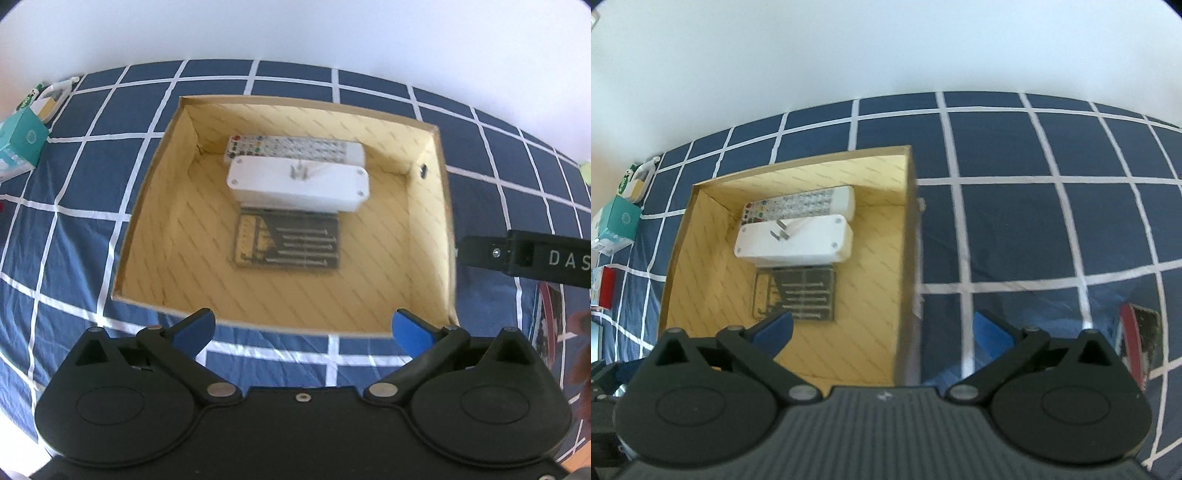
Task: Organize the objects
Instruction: 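Move the right tool out of the box toward the black-and-red phone case, then close the right tool on the black-and-red phone case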
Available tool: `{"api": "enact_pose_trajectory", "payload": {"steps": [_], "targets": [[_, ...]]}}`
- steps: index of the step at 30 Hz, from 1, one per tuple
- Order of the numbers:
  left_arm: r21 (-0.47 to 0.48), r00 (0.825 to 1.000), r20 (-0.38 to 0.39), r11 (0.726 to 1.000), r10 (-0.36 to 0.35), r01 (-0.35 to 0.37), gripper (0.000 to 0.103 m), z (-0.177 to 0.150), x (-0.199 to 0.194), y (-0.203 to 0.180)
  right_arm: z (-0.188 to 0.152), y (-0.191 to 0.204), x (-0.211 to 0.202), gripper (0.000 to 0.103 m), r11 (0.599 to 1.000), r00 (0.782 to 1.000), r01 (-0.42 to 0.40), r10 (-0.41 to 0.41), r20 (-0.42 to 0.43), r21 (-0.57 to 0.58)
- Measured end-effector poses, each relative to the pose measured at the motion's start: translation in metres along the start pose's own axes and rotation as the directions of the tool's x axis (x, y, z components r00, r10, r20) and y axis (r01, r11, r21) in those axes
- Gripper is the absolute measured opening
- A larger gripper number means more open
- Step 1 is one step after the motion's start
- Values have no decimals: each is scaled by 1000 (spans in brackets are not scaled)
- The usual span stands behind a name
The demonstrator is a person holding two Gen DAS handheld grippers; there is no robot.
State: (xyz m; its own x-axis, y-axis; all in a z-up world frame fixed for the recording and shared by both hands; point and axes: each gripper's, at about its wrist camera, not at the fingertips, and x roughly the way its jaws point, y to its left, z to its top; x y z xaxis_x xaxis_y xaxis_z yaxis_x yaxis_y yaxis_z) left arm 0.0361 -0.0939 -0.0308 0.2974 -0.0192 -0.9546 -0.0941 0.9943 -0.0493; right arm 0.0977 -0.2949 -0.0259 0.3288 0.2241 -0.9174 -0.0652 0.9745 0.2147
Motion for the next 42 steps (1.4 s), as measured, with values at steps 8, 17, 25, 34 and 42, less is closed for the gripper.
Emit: {"api": "enact_pose_trajectory", "payload": {"steps": [8, 17, 25, 34, 42], "targets": [[5, 1000, 8, 1000, 20, -20, 103, -31, -7, -45, -25, -49, -19, 103, 1000, 1000, 9, -8, 6, -22], [-24, 1000, -5, 1000, 18, -18, 103, -62, -4, -107, -38, -116, -33, 103, 992, 1000, 14, -15, -7, -128], [-68, 999, -23, 997, 23, -25, 103, -87, 4, -173, -41, -187, -45, 103, 973, 999, 5, -12, -31, -232], [-151, 999, -37, 988, 39, -45, 103, -110, 20, -231, -41, -246, -40, 103, 928, 997, -19, -12, -81, -373], [-209, 996, -69, 975, 62, -75, 103, -117, 34, -260, -34, -268, -20, 103, 859, 988, -72, -8, -155, -507]]}}
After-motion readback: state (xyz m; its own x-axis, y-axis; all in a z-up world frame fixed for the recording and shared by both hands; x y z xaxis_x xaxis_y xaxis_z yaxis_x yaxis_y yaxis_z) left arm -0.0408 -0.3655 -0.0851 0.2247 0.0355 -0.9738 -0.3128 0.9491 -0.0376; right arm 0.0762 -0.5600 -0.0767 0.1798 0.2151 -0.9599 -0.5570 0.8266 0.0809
